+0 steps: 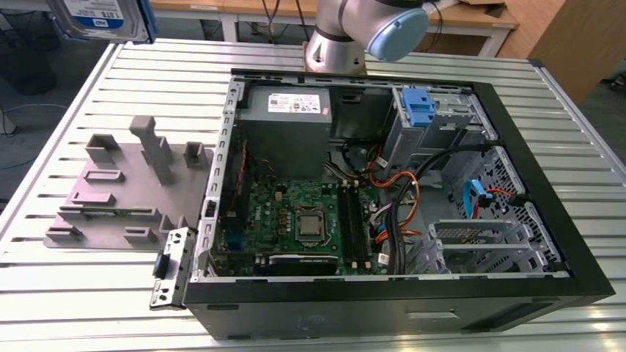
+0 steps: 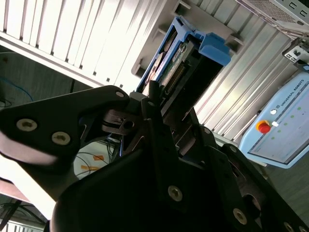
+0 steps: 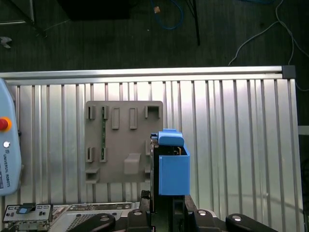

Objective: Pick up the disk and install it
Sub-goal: 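Pick up the disk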

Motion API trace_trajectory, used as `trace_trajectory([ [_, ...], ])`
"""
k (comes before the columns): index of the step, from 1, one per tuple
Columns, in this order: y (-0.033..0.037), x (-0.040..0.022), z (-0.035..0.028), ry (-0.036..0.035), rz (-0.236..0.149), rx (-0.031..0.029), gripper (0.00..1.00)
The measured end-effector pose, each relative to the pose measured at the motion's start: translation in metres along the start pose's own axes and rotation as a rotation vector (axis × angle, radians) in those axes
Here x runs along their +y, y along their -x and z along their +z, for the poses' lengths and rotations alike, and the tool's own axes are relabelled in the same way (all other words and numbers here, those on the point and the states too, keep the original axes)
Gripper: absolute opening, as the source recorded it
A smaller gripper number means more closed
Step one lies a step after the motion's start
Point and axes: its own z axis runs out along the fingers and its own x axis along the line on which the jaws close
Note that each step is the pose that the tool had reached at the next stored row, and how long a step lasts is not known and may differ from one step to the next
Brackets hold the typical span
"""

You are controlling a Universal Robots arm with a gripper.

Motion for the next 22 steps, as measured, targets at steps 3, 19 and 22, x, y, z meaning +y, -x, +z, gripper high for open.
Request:
trace_trajectory([
  [3,0.0001,-0.0022,0.0,-0.0001,0.0,-0.0001,0.35],
  [19,0.0009,-0.0179,-0.0005,-0.0001,0.0,0.0,0.35],
  [22,0.001,-0.0205,-0.0006,-0.0001,0.0,0.0,0.35],
])
